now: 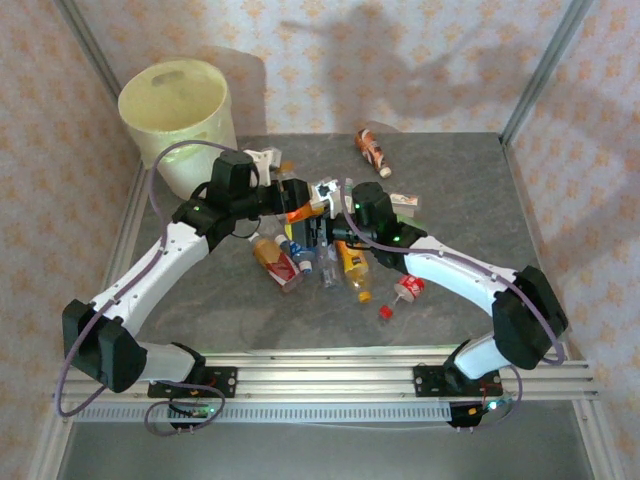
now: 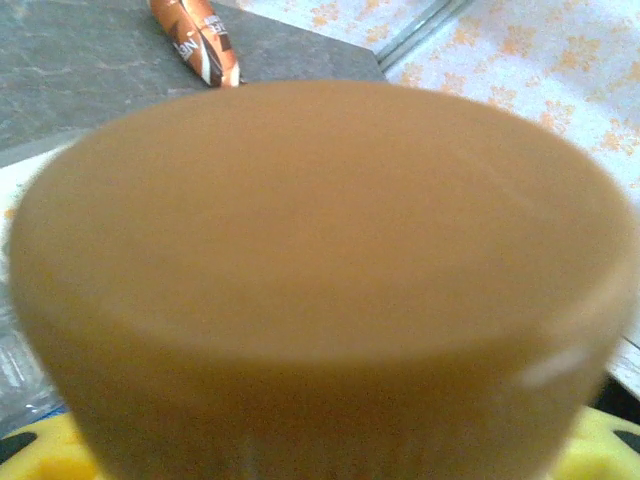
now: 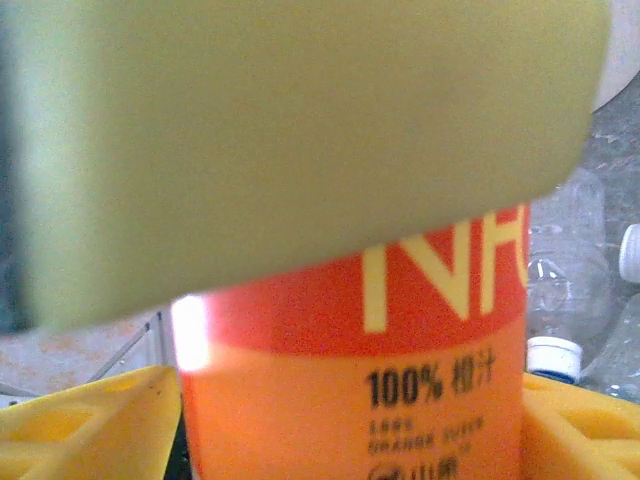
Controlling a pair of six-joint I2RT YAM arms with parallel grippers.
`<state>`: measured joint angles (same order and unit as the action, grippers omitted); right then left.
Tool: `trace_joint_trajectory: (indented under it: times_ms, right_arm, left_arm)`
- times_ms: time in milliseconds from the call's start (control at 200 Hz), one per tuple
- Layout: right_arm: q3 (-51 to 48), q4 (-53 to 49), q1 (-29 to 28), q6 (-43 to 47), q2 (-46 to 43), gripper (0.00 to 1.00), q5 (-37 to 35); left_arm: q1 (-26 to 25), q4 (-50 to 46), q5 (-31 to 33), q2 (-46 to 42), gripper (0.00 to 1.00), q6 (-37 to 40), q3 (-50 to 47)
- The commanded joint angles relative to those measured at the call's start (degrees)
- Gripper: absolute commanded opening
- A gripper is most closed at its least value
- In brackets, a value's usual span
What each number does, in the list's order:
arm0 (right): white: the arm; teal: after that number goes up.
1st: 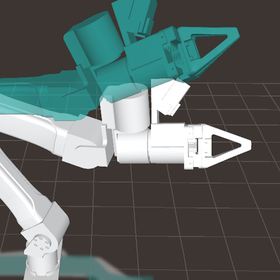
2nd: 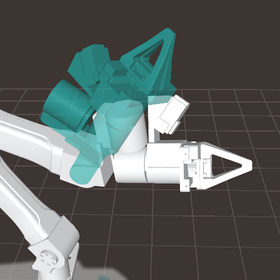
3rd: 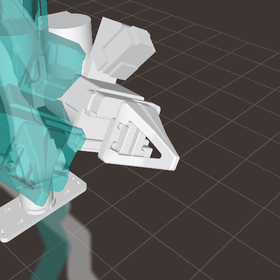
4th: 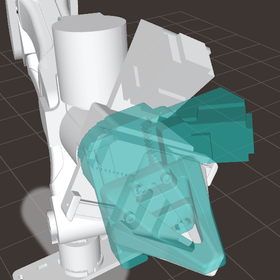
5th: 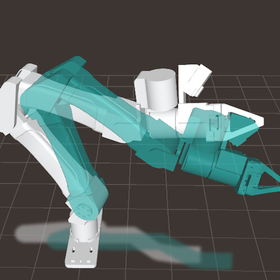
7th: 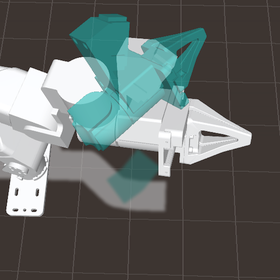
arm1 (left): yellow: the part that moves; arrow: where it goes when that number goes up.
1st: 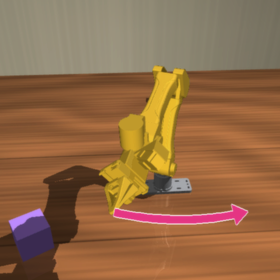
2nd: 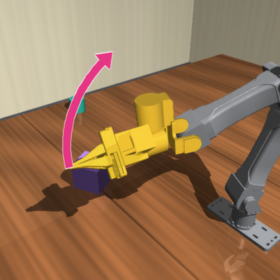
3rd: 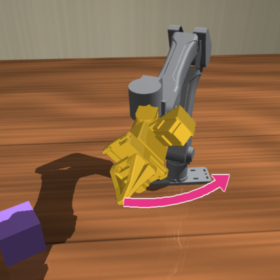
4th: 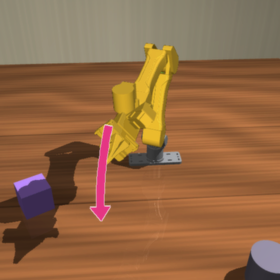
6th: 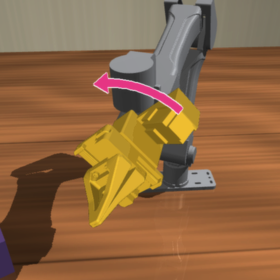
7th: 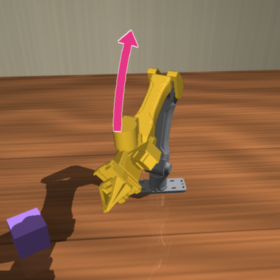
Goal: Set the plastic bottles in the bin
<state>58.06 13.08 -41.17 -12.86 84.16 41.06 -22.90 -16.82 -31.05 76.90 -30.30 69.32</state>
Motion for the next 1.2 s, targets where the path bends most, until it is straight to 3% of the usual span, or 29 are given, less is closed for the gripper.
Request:
trace_joint_trajectory:
  times_ms: [0,50,335,515,651,761,876,1076,1196]
  right_arm:
    - [1.4,-2.1,-0.1,2.7,-1.5,0.89,-3.6]
    - [1.1,-3.2,-0.1,3.9,-2.2,1.00,-5.5]
    - [-1.3,-8.3,-0.1,5.3,-7.1,0.99,-24.7]
    - [-2.5,-9.6,-0.1,4.3,-9.6,0.99,-32.8]
    - [-3.7,-10.8,-0.1,-0.1,-10.9,0.99,-44.2]
    - [-5.4,-9.0,0.0,-1.2,-12.5,0.99,-44.9]
    - [-6.2,-9.4,0.0,-1.5,-14.1,0.99,-46.4]
    - [-7.0,-12.1,0.0,0.2,-16.0,0.99,-49.3]
    - [-7.4,-13.4,0.0,0.7,-17.9,0.99,-51.2]
  left_arm:
    - [-0.4,-1.0,5.8,-0.3,0.45,0.6,1.4]
    - [-0.4,-2.2,8.2,-0.5,0.45,0.4,1.8]
    - [-0.4,-7.9,16.6,-0.9,0.48,1.6,3.5]
    - [-0.3,-14.7,27.4,0.1,0.45,1.6,6.5]
    - [-0.2,-17.6,31.9,0.5,0.45,3.4,9.7]
    - [0.1,-20.4,35.5,1.0,0.45,6.1,13.8]
    - [0.4,-22.8,43.4,1.6,0.43,8.8,19.0]
    - [1.5,-16.0,53.1,-1.4,0.43,13.9,20.4]
    - [4.9,-10.7,55.9,-2.9,0.43,15.5,20.3]
